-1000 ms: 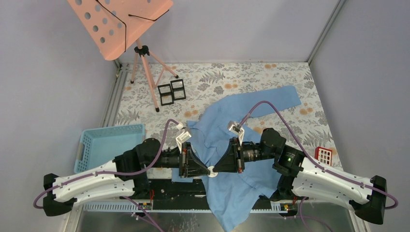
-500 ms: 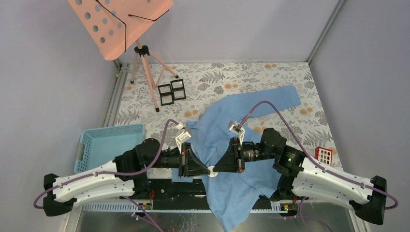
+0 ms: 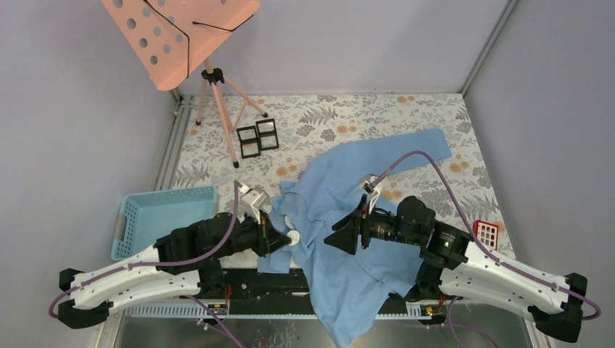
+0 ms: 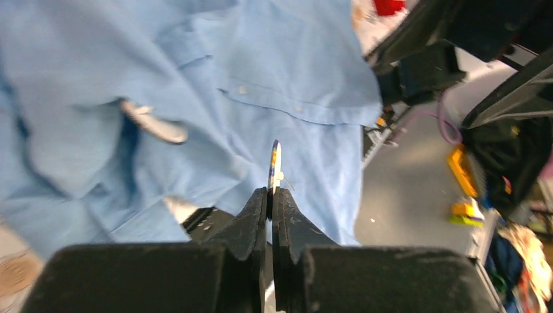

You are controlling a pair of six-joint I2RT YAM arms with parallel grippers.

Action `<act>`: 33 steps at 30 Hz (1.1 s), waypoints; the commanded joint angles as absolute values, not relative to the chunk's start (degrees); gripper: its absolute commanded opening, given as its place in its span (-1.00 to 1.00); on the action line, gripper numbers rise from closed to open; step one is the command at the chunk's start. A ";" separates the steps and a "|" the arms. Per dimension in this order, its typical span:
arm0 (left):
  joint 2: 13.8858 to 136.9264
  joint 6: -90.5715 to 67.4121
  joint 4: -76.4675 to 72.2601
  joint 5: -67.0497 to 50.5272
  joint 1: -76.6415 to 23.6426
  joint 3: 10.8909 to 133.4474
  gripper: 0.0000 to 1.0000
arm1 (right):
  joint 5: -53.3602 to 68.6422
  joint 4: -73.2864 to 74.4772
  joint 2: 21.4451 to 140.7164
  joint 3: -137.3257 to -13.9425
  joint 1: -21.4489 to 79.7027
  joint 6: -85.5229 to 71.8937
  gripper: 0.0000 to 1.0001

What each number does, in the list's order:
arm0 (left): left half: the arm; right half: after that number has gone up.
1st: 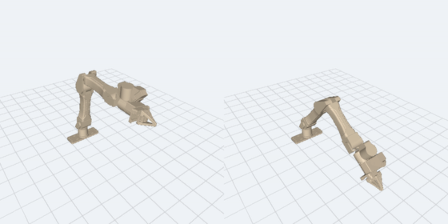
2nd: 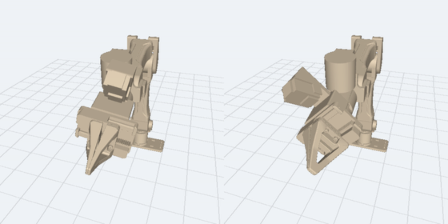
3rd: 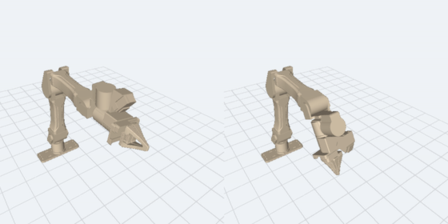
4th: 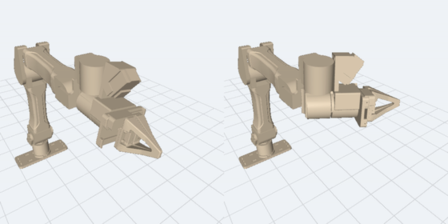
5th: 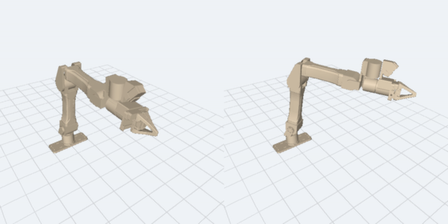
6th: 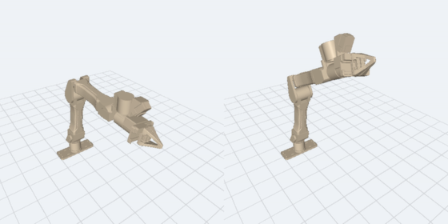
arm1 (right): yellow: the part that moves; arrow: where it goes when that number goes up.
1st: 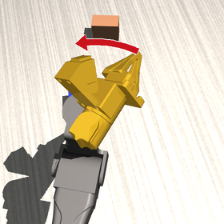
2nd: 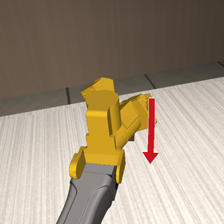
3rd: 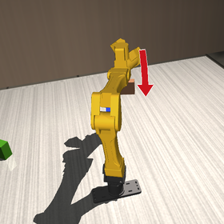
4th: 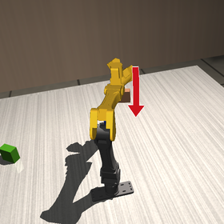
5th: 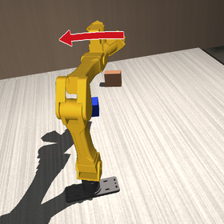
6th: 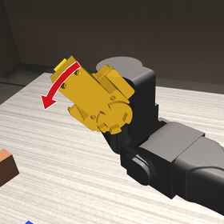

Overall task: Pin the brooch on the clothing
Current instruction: Adjust the brooch.

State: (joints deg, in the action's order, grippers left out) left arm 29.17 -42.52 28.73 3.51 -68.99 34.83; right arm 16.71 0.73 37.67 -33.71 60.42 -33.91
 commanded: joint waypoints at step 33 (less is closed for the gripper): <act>46.99 -62.44 44.81 27.12 -77.26 45.57 -1.00 | -23.34 -19.68 67.07 -30.04 82.62 -30.73 -0.05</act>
State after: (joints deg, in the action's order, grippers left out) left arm 46.98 -60.34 47.86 24.91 -76.93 43.48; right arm -21.58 -15.18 65.98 -28.16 82.11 -31.11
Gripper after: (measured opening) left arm 0.033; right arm 0.509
